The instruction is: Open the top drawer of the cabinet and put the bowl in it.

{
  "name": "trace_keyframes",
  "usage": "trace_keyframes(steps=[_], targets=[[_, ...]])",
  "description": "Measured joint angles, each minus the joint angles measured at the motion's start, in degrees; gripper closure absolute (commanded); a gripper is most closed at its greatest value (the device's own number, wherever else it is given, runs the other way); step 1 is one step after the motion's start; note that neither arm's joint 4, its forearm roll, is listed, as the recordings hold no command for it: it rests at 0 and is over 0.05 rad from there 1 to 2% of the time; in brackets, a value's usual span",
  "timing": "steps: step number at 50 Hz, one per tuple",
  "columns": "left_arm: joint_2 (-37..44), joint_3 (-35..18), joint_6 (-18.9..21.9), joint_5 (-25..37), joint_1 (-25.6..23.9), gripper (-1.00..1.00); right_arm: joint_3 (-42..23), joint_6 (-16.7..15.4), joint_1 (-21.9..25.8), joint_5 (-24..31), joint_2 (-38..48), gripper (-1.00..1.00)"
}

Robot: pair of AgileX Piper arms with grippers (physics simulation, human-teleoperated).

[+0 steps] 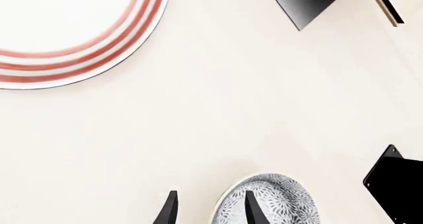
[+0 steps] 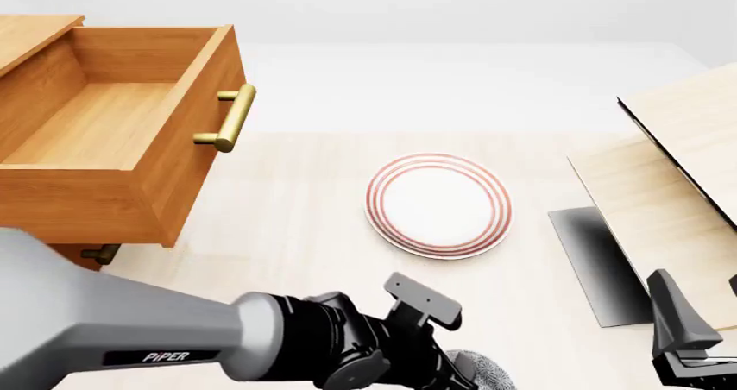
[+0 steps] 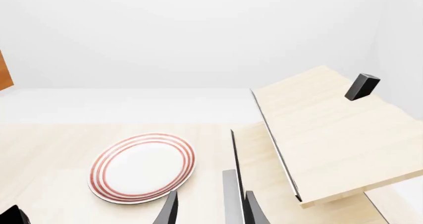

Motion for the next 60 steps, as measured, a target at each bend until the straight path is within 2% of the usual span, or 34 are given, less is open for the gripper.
trace_keyframes(steps=[7, 8, 33, 60], targets=[[0.74, -0.04, -0.41, -0.51, -0.29, -1.0, 0.0, 0.0, 0.0, 0.0, 0.01, -1.0], [0.8, -0.01, -0.44, -0.57, -0.29, 1.0, 0.0, 0.0, 0.0, 0.0, 0.01, -1.0], [-3.13, 1.26, -0.04, -0.83, 0.16, 1.0, 0.0, 0.0, 0.0, -0.01, 0.0, -1.0], [-9.7, 2.68, 1.46, 0.63, 2.8, 1.0, 0.0, 0.0, 0.0, -0.01, 0.01, -1.0]])
